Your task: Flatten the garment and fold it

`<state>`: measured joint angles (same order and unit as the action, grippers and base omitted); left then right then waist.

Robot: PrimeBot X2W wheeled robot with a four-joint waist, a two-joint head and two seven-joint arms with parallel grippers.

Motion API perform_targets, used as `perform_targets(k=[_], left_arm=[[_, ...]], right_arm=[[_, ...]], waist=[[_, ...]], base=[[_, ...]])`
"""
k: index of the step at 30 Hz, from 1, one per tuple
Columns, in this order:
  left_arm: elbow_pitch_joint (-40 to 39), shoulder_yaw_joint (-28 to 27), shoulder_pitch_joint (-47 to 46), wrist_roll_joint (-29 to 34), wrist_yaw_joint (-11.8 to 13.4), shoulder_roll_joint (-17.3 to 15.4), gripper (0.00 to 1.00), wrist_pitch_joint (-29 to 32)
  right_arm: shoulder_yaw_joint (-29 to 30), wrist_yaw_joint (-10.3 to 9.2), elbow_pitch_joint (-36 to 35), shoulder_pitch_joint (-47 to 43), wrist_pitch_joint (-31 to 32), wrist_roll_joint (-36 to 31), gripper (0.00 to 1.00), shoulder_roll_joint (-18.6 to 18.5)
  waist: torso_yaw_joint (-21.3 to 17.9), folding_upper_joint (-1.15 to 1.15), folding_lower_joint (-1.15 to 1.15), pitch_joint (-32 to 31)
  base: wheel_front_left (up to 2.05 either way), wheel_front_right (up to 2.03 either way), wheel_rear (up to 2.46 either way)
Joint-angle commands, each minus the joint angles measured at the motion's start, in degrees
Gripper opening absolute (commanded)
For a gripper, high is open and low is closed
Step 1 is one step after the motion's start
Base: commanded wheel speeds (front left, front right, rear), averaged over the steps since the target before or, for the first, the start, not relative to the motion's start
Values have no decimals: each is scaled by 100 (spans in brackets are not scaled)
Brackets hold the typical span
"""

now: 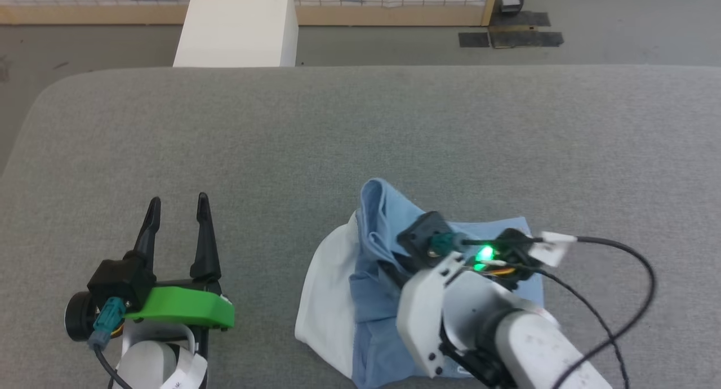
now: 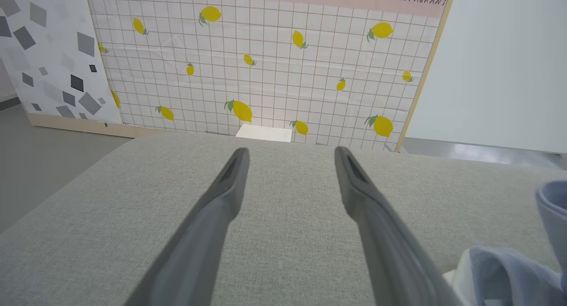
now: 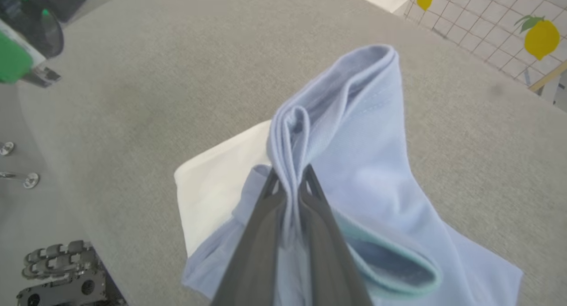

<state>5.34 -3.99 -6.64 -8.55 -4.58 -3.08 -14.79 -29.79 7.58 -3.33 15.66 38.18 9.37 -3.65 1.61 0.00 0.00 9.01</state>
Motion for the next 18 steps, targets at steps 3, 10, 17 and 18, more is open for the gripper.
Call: perform_targets(k=[3,10,17,18], left_arm=[[23,37,-140,-6,-25,20,100,-20],[46,111,-196,-43,-3,20,100,-20],[111,144,-155,-53,20,20,100,-20],[118,138,-139,-48,21,20,100,-20]], right_arm=[[-250,-9,732,380,-268,154,0,61],[-796,-9,1979,854,-567,721,0,75],[-1305,-9,2459,986,-652,1459,100,76],[-1326,-9,2441,984,-683,1578,100,77]], waist=[[158,0,0,163],[274,0,0,243],[267,0,0,137],[250,0,0,108]], base=[[0,0,0],[0,0,0],[0,0,0],[0,0,0]])
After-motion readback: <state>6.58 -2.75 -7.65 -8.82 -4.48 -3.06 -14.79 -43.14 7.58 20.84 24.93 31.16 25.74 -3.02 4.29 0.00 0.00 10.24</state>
